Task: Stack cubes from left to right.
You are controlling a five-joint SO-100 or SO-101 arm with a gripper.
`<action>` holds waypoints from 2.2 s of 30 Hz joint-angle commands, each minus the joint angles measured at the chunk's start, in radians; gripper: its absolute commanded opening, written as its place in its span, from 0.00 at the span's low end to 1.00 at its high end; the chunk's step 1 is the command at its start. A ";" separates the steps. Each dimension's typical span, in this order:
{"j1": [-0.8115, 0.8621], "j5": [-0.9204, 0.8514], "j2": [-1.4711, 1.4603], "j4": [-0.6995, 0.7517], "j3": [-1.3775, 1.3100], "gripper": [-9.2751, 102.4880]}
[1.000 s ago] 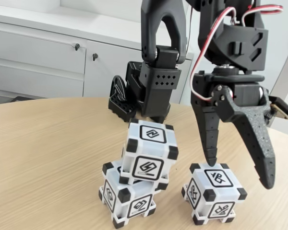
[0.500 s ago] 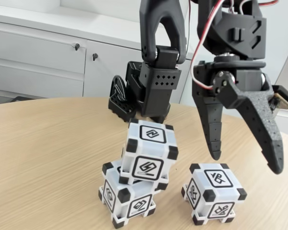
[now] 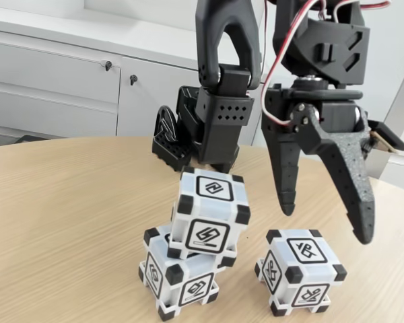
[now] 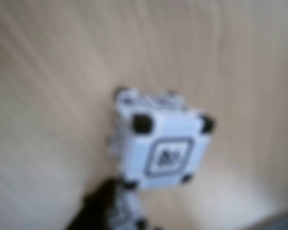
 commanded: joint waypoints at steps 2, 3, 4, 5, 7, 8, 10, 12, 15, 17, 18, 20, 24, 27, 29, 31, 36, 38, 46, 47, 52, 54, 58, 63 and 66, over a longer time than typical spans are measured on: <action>-0.006 -0.006 -0.003 0.006 -0.014 0.44; -0.006 -0.009 -0.025 0.006 -0.018 0.44; -0.006 -0.011 -0.049 0.006 -0.020 0.44; -0.006 -0.014 -0.077 0.005 -0.021 0.44; -0.006 -0.015 -0.129 0.005 -0.023 0.44; -0.006 -0.015 -0.152 0.005 -0.023 0.44; -0.006 -0.023 -0.195 0.003 -0.025 0.44; -0.006 -0.026 -0.221 0.000 -0.026 0.43; -0.006 -0.020 -0.238 -0.048 -0.026 0.43; -0.002 -0.015 -0.252 -0.091 -0.026 0.42; 0.002 -0.015 -0.262 -0.107 -0.026 0.42; 0.005 -0.018 -0.276 -0.132 -0.026 0.42; -0.002 -0.014 -0.284 -0.146 -0.026 0.42; -0.003 0.002 -0.284 -0.146 -0.025 0.40; 0.005 0.026 -0.285 -0.146 -0.025 0.39; 0.011 0.054 -0.293 -0.146 -0.025 0.38; 0.012 0.089 -0.353 -0.146 -0.025 0.37; 0.012 0.101 -0.356 -0.146 -0.025 0.37; 0.012 0.103 -0.347 -0.144 -0.025 0.29; 0.012 0.103 -0.342 -0.143 -0.025 0.29; 0.014 0.106 -0.337 -0.141 -0.025 0.25; 0.014 0.107 -0.337 -0.141 -0.025 0.24; 0.014 0.109 -0.334 -0.141 -0.025 0.24; 0.014 0.109 -0.291 -0.132 -0.025 0.24; 0.014 0.118 -0.216 -0.129 -0.018 0.24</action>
